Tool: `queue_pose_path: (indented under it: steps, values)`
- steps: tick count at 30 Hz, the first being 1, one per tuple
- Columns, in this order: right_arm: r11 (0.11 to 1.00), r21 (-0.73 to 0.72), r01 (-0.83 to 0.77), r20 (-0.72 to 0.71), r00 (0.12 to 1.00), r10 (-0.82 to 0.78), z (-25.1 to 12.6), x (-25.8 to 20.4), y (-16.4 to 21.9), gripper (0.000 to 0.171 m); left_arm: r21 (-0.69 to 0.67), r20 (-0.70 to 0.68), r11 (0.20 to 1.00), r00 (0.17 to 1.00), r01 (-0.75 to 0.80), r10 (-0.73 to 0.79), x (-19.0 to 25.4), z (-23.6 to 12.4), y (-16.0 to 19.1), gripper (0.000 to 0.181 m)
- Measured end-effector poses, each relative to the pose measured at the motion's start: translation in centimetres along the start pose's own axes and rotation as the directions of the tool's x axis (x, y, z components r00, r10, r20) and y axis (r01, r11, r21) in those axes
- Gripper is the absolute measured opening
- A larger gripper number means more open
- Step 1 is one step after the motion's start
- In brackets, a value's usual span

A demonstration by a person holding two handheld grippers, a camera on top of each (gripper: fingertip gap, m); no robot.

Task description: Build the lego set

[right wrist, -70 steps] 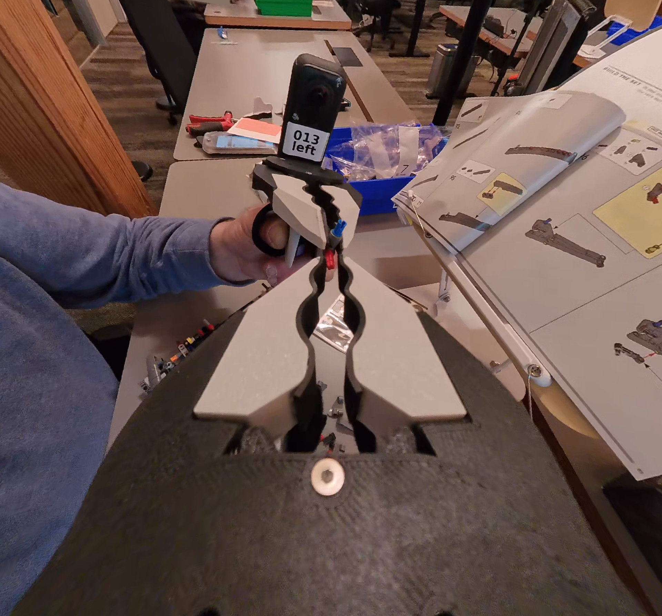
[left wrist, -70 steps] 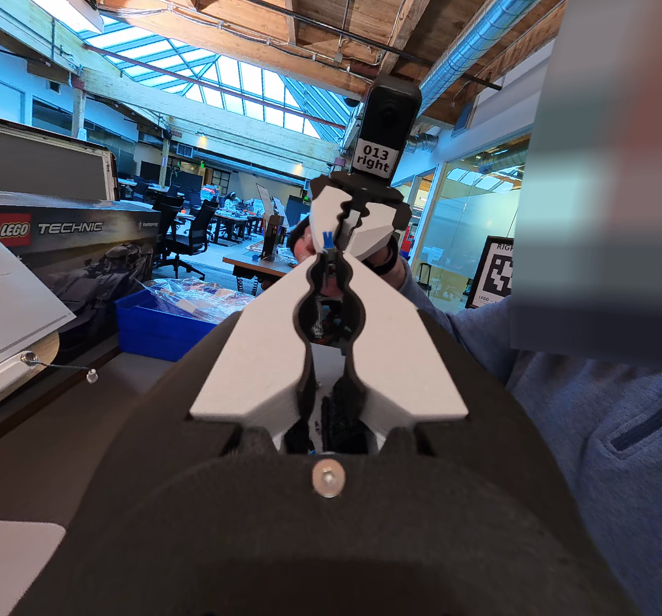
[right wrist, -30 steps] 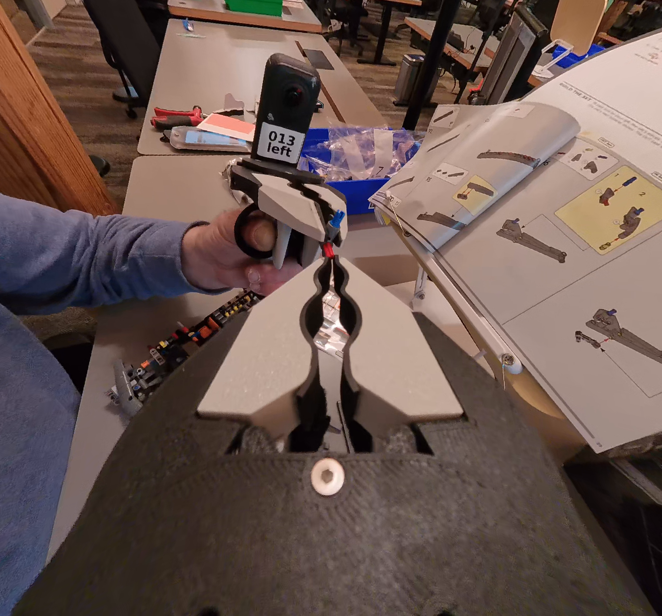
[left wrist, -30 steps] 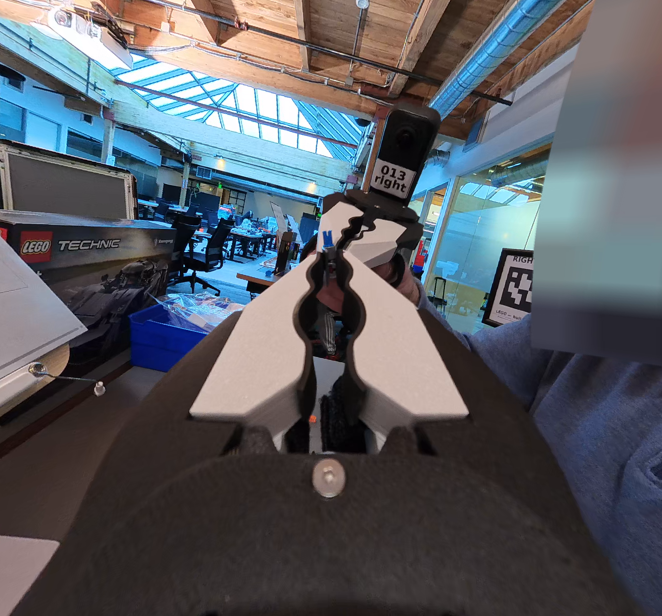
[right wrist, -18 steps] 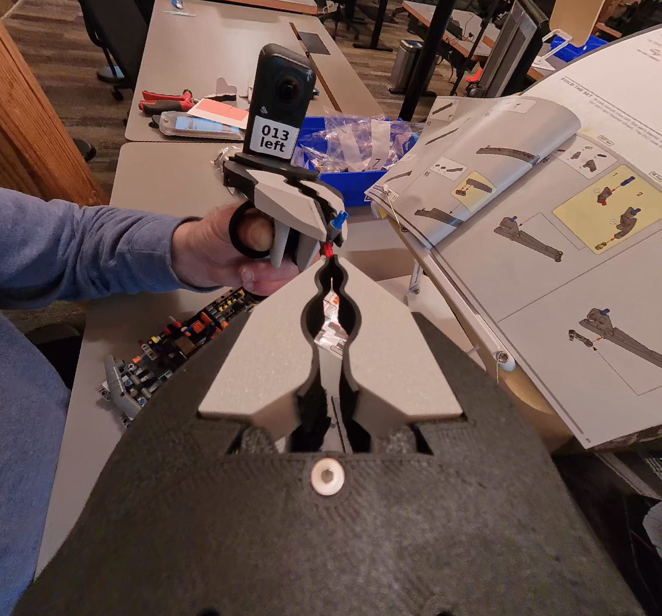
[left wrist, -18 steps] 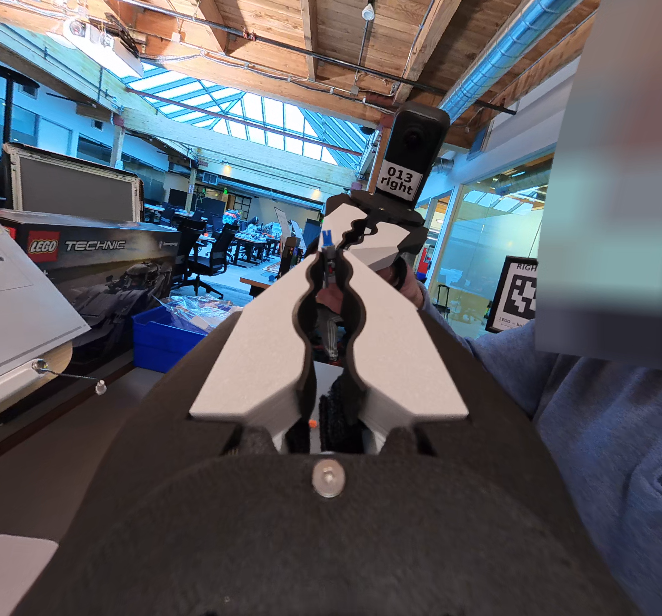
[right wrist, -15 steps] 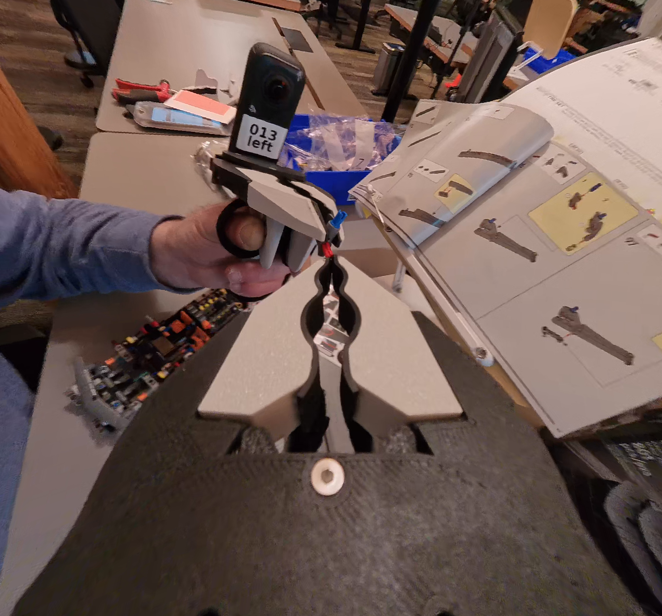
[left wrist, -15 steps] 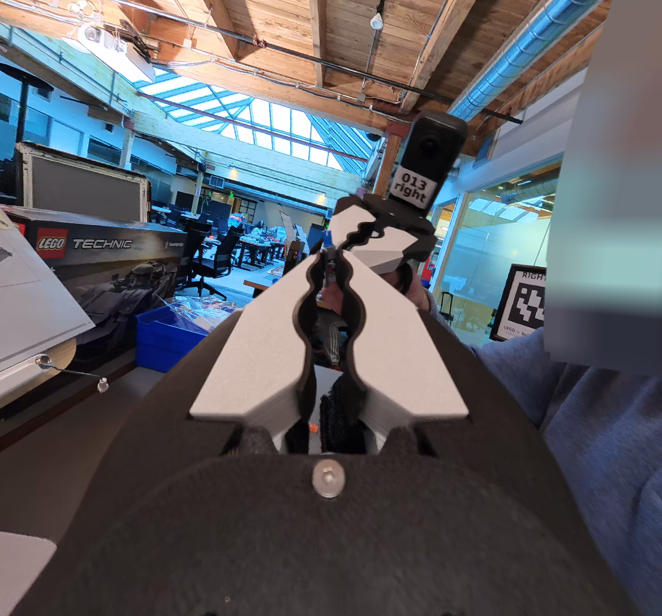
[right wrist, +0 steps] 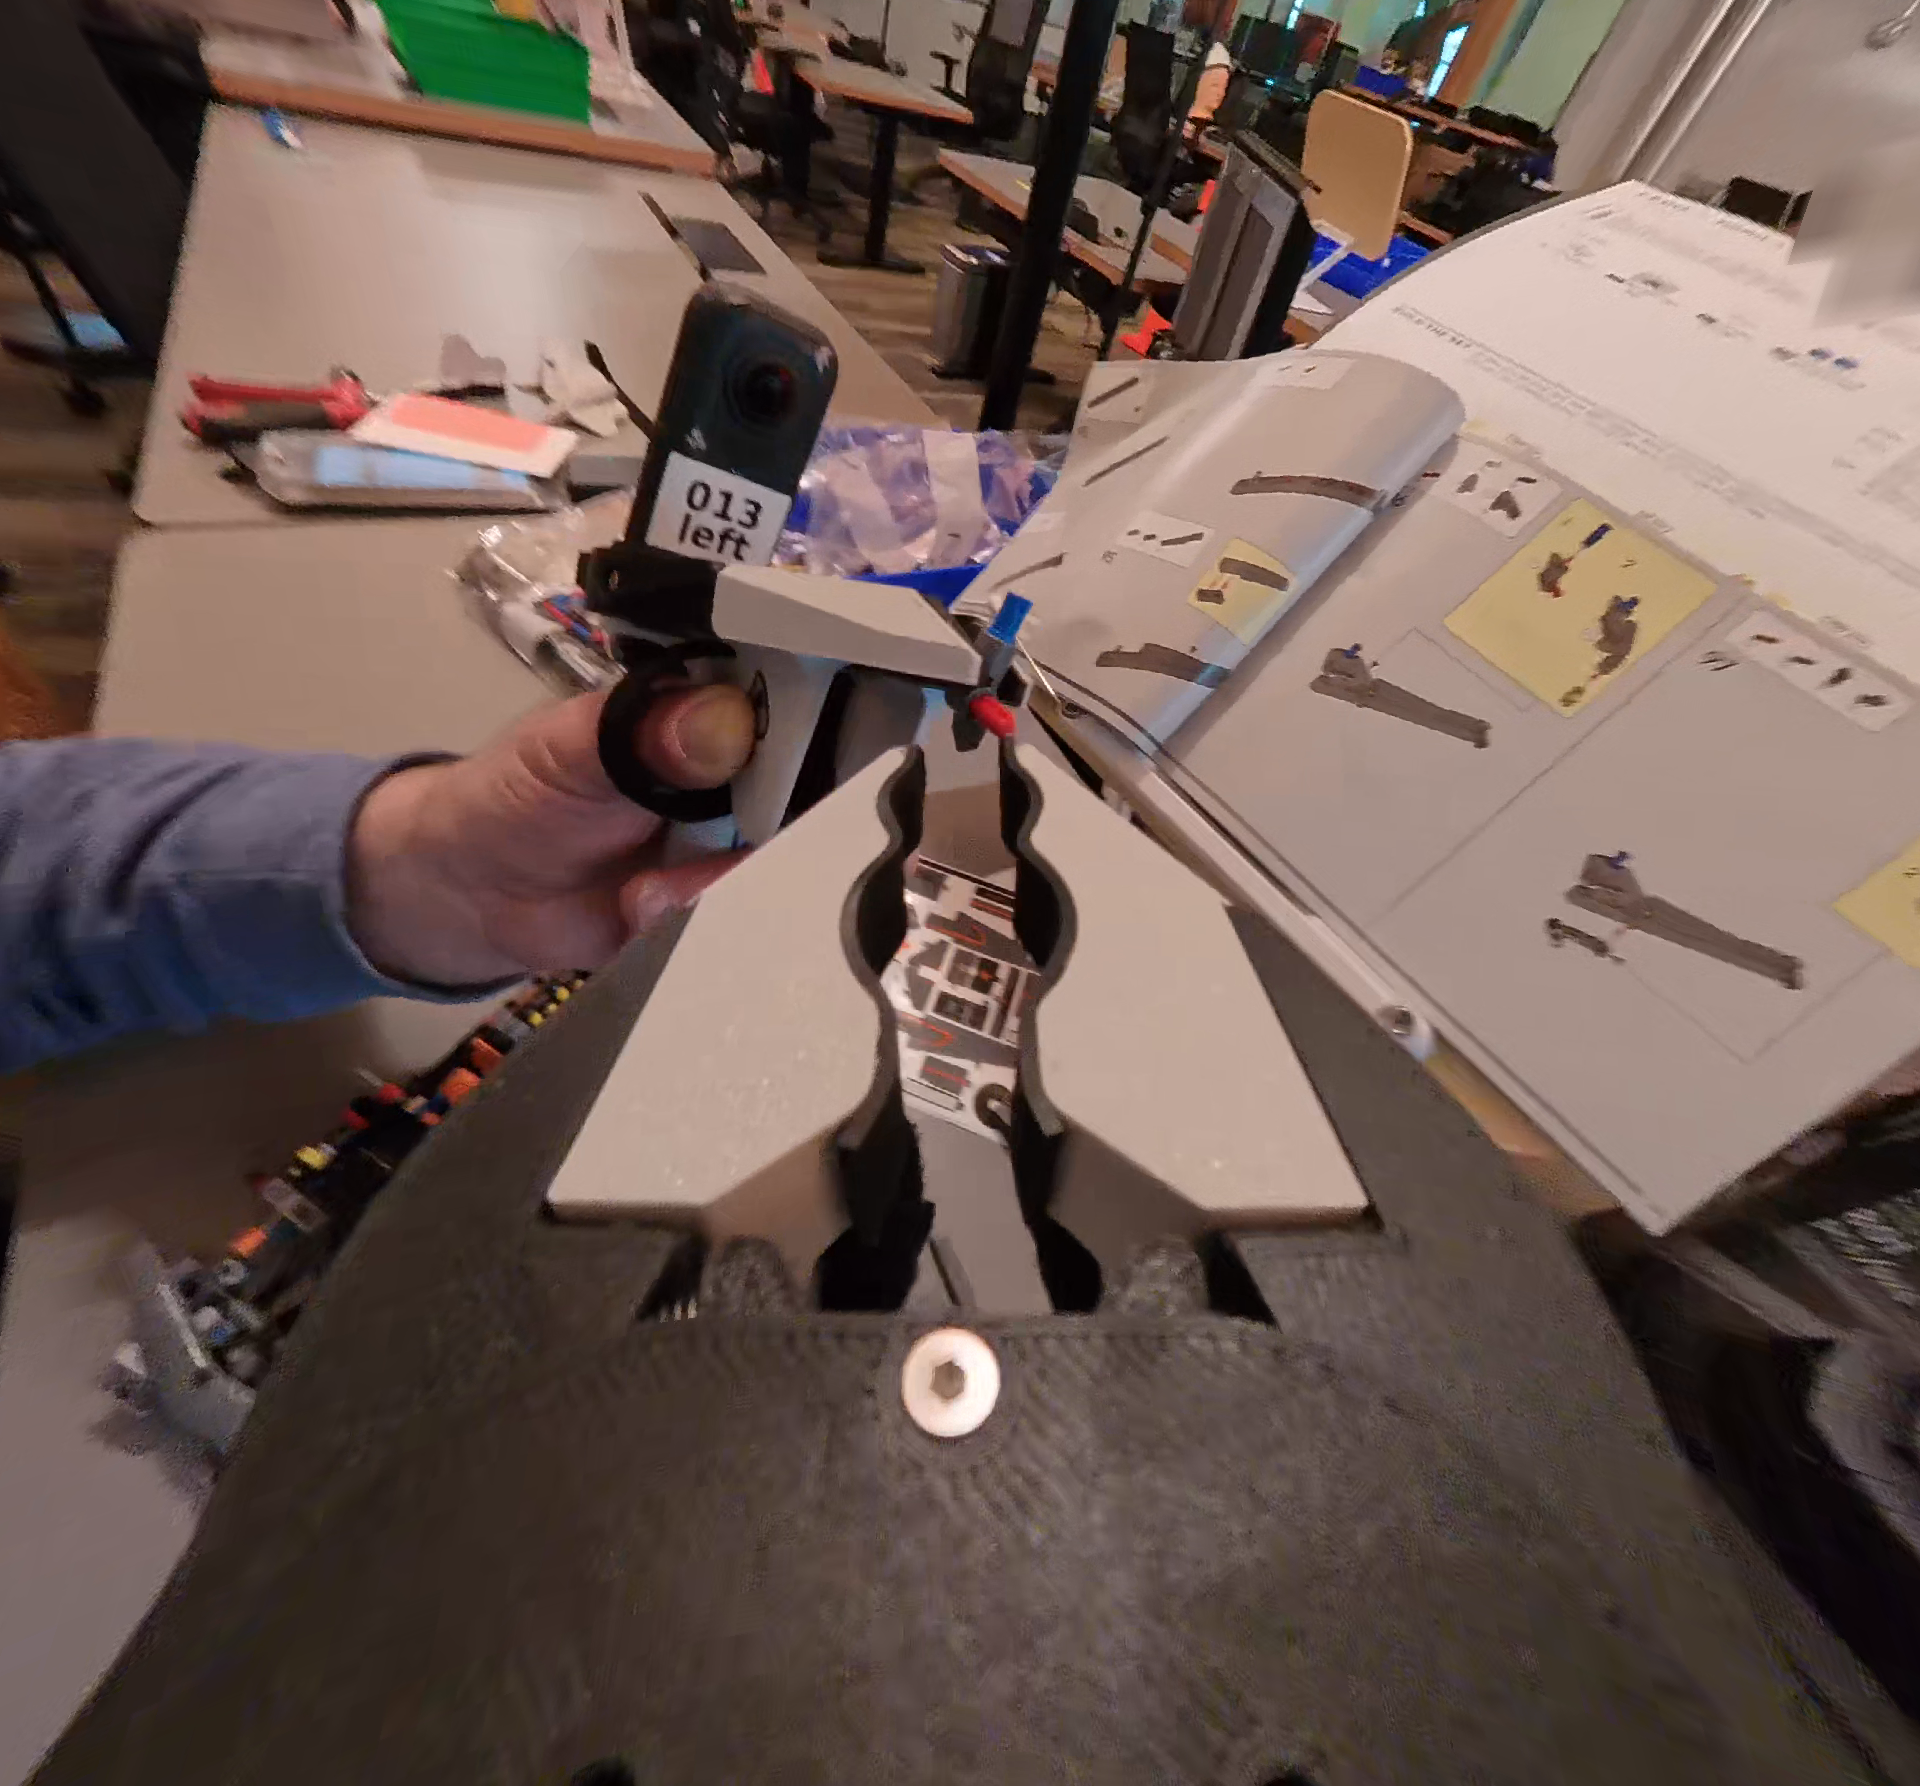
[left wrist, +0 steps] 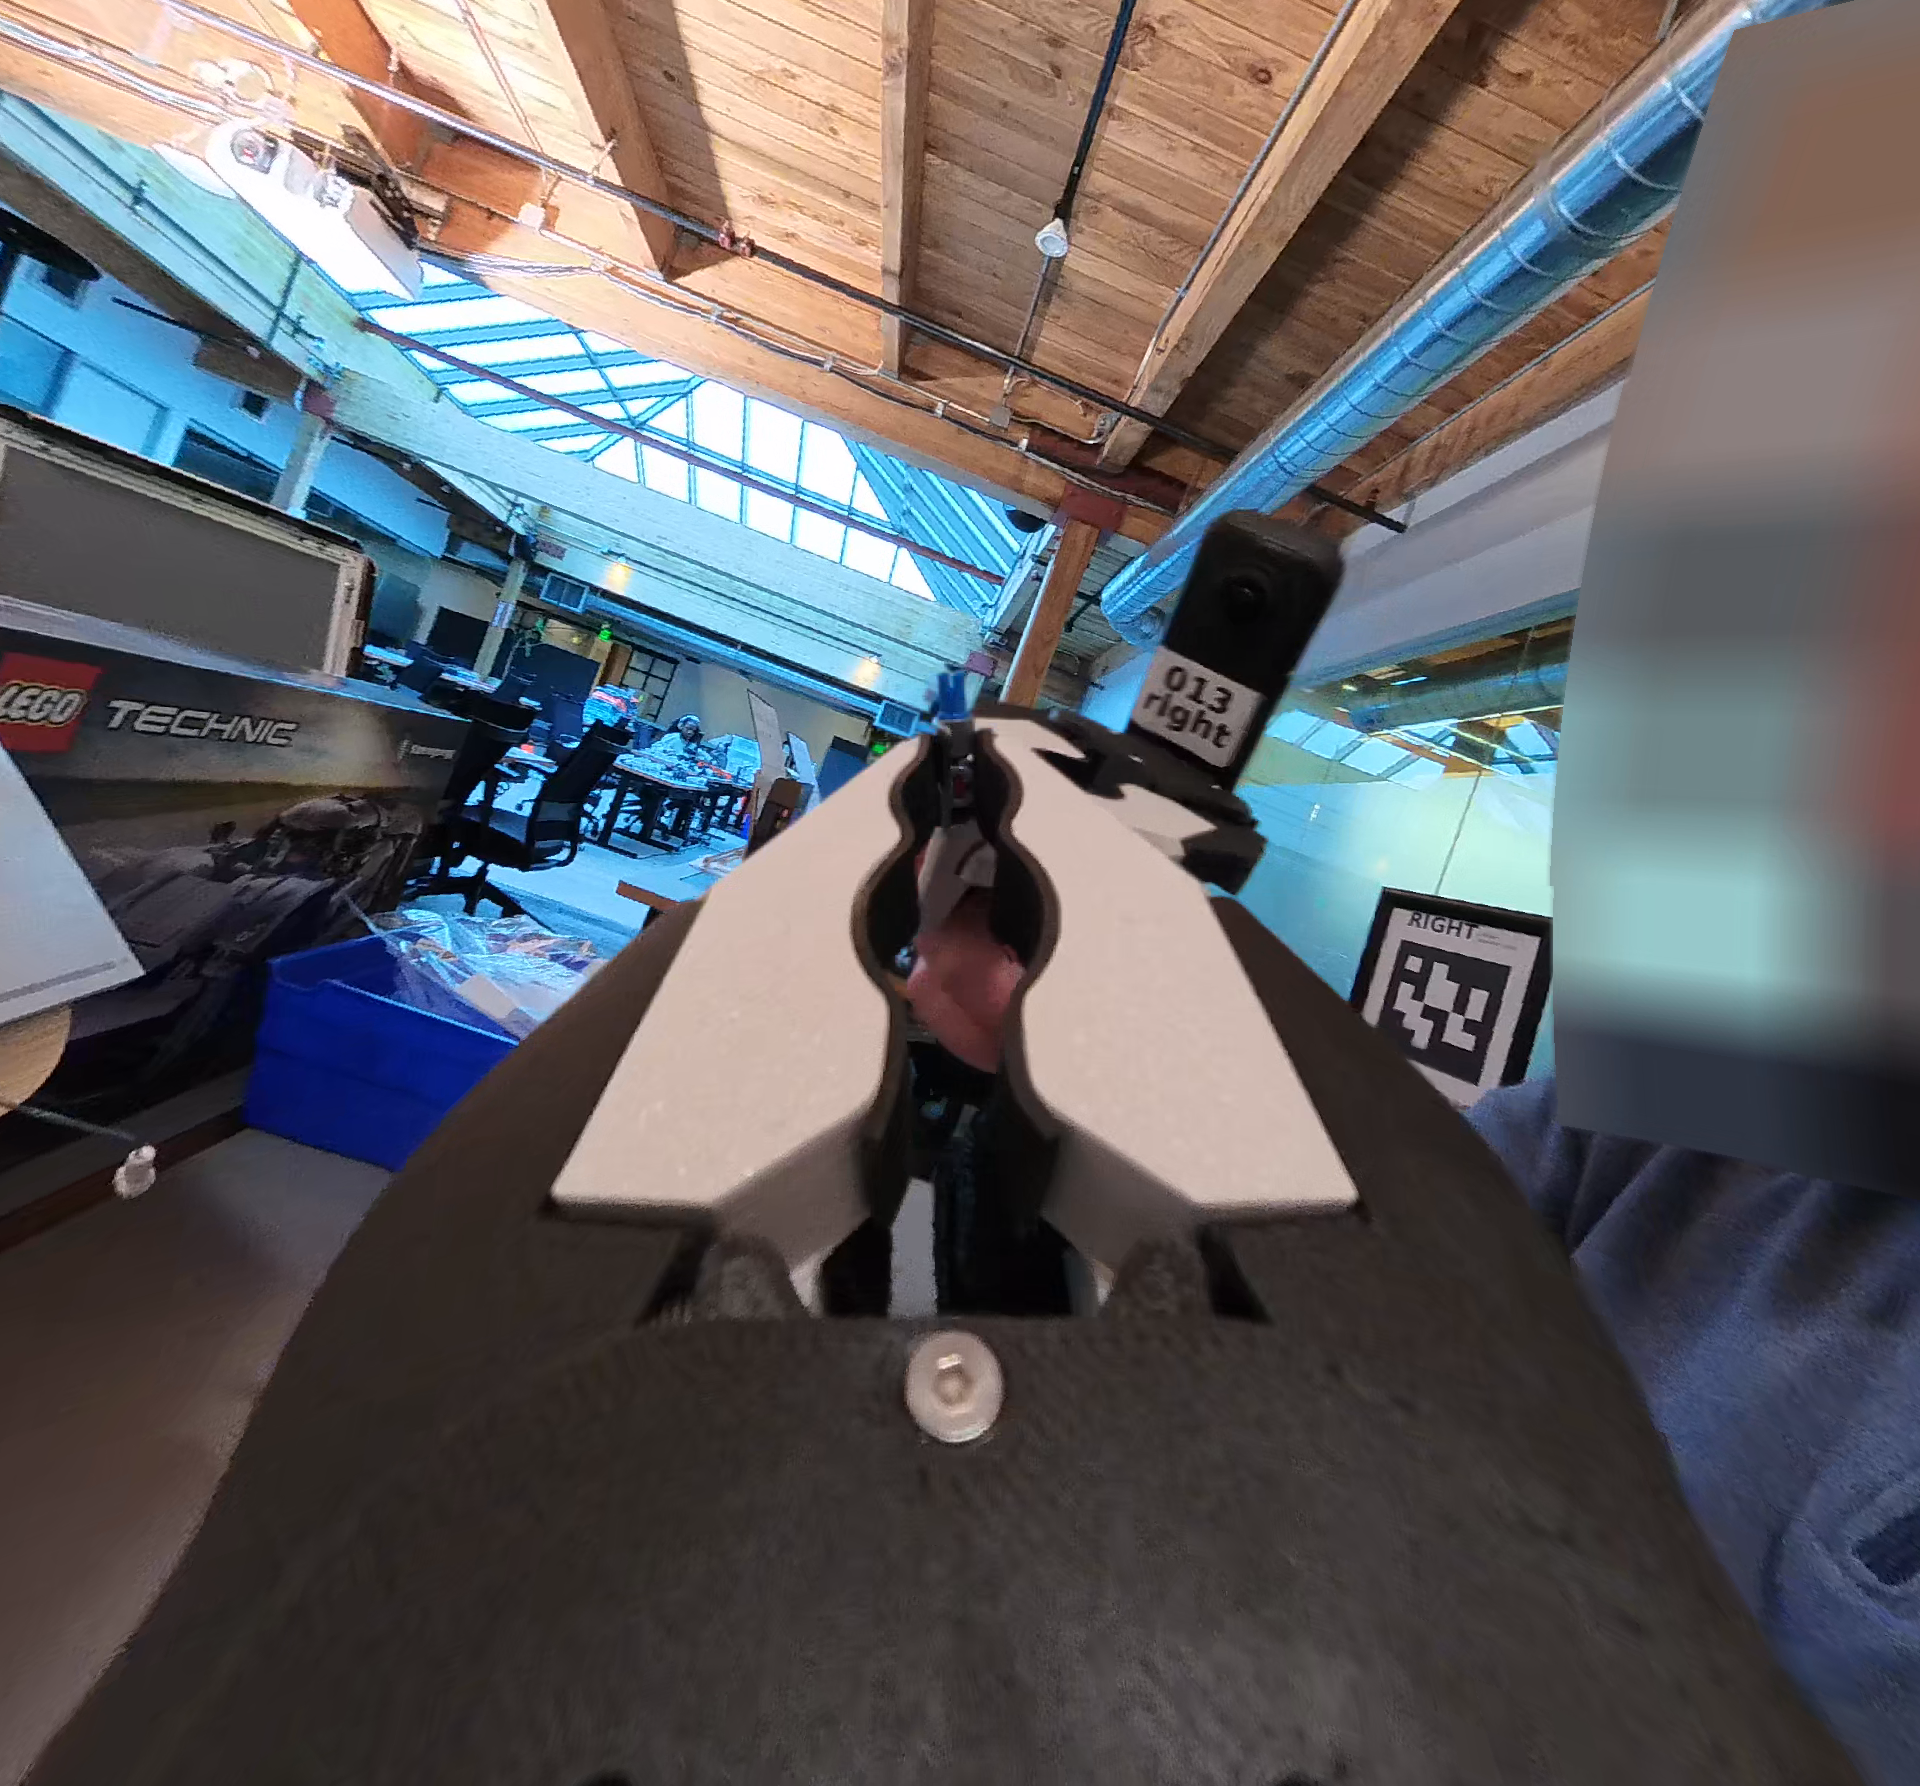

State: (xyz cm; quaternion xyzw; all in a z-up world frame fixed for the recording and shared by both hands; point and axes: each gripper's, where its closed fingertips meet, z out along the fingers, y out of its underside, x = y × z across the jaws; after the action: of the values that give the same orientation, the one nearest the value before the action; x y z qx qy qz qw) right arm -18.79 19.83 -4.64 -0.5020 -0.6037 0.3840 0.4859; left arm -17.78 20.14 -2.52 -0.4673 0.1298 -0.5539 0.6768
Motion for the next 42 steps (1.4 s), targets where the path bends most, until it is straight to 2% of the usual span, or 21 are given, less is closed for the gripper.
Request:
queue_pose_path:
  steps: [4, 9, 13, 33, 42]
  values:
    - [0.987, 0.078, -0.141, 0.107, 0.986, 0.132, -0.1, -0.3, -0.6, 0.001, 0.014, -0.034, 1.0, 0.999, -0.002, 0.002, 0.5, 0.0, -0.3, 0.005]
    - [0.948, 0.16, -0.275, 0.243, 0.942, 0.232, -0.4, -1.1, -1.5, 0.0, 0.043, -0.102, 0.999, 0.995, 0.003, 0.001, 1.6, 0.0, -0.7, 0.004]
    - [0.929, 0.191, -0.317, 0.294, 0.921, 0.254, -0.5, -1.3, -1.8, 0.0, 0.049, -0.118, 0.999, 0.993, -0.002, 0.008, 2.0, 0.0, -0.9, 0.004]
    - [0.887, 0.24, -0.393, 0.331, 0.893, 0.306, -1.2, -0.4, -1.5, 0.0, -0.006, -0.057, 0.997, 0.996, -0.076, 0.075, 1.4, -0.1, -0.8, 0.005]
    - [0.875, 0.241, -0.419, 0.344, 0.88, 0.327, -1.4, -0.2, -1.4, 0.0, -0.065, -0.07, 0.993, 0.993, -0.102, 0.098, 1.4, 0.2, 0.1, 0.012]
